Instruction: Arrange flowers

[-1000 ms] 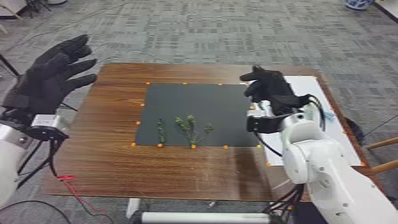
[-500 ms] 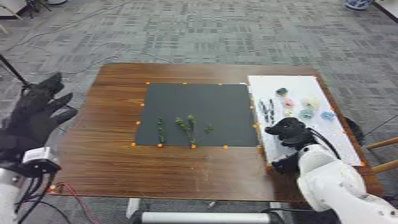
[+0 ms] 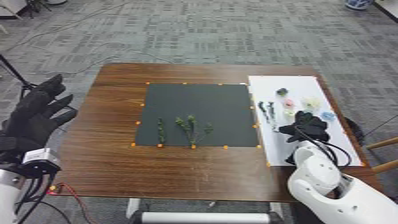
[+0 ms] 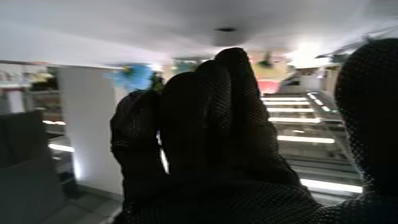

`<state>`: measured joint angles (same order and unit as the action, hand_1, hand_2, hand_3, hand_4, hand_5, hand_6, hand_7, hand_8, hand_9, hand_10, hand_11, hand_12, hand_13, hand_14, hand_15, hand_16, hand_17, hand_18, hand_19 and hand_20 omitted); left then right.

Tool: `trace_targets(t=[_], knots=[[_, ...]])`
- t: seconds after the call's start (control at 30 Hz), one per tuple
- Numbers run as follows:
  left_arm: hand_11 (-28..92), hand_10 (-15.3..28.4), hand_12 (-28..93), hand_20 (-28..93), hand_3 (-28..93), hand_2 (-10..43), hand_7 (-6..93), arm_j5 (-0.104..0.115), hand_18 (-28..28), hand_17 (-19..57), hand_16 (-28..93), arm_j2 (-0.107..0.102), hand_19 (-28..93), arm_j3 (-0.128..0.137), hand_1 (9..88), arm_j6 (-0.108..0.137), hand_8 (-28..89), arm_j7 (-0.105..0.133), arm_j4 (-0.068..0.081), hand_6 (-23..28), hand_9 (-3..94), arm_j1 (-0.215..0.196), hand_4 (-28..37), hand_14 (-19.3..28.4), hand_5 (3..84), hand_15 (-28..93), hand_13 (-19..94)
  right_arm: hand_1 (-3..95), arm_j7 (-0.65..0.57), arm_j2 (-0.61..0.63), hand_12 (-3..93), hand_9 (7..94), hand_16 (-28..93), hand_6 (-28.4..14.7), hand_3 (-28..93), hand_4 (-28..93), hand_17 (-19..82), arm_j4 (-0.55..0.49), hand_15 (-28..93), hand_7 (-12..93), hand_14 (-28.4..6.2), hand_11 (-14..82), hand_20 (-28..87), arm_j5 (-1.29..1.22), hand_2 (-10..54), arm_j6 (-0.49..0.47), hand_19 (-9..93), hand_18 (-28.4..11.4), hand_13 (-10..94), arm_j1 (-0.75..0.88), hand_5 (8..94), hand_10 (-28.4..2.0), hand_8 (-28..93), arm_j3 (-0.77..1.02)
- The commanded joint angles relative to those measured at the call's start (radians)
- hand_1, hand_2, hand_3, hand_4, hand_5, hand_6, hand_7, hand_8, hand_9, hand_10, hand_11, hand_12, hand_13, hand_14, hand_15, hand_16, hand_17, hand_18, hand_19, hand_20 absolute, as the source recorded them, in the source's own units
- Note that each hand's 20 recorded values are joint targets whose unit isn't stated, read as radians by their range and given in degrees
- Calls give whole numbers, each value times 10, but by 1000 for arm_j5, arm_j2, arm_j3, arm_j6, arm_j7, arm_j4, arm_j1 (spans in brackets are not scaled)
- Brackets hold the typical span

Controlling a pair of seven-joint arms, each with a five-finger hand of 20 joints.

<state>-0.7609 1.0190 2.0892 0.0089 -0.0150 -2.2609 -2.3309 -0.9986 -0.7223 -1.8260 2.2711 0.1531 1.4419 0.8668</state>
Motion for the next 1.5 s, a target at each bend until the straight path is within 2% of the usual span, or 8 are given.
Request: trace_targets(t=[0.03,0.57,0.67,0.77,0.9,1.0,1.23,1.5], knots=[[124,69,269,99,633,-90,188,7,199,-122,-20,-5,368,-6,269,-6,-87,-2,-4,-3,106,9,-283,102,162,378,30,258,60,-39,497,479,384,-87,780,-283,293,1,798,555,-143,625,513,-63,-95,-1,866,-213,541,-77,441,-175,-191,-93],[133,71,257,96,647,-82,184,12,200,-122,-26,-9,371,-10,260,-11,-87,-5,1,-2,109,14,-283,104,166,386,32,235,67,-63,494,514,394,-80,795,-283,314,67,788,535,-134,615,503,-71,-95,-33,880,-216,565,-177,475,-173,-188,-205],[132,72,256,96,648,-80,185,11,200,-122,-27,-13,370,-12,260,-12,-88,-3,2,-2,110,17,-283,105,167,385,33,292,68,-66,499,580,402,-57,813,-281,346,100,781,553,-122,612,496,-72,-95,-54,901,-215,600,-212,529,-153,-175,-258],[132,72,255,96,648,-77,182,12,200,-122,-28,-14,370,-12,259,-14,-88,-4,4,-2,110,21,-283,105,167,384,33,368,87,-66,510,638,414,-24,769,-282,378,125,776,577,-109,613,486,-76,-95,-72,926,-211,647,-229,551,-134,114,-295],[133,73,254,96,649,-74,181,14,200,-122,-27,-13,370,-6,259,-14,-87,-2,1,-2,111,13,-283,106,168,384,32,444,122,-63,574,740,427,11,780,-282,456,116,776,582,-94,581,560,-101,-95,-88,932,-211,734,-213,661,-103,197,-291],[134,73,253,96,649,-72,181,17,200,-122,-27,-23,370,-1,258,-11,-86,-6,-1,-1,112,17,-283,106,169,385,33,438,143,-54,560,766,427,9,807,-273,469,90,783,567,-94,589,584,-100,-95,-65,932,-212,746,-201,689,-101,212,-287],[135,73,251,96,652,-72,179,19,200,-122,-27,-75,369,22,256,-24,-85,-5,10,-1,113,52,-283,107,170,387,33,408,209,-64,507,854,415,23,817,-194,551,-6,777,488,-77,592,629,-177,-82,-15,932,-208,825,-158,796,-86,276,-224],[131,75,250,98,657,-72,178,18,201,-123,-27,-83,369,15,256,-28,-84,-9,14,0,112,71,-283,109,170,384,33,400,259,-125,510,863,418,23,817,-187,560,-81,773,475,-74,584,636,-208,-66,20,932,-207,834,-130,803,-82,292,-196]])
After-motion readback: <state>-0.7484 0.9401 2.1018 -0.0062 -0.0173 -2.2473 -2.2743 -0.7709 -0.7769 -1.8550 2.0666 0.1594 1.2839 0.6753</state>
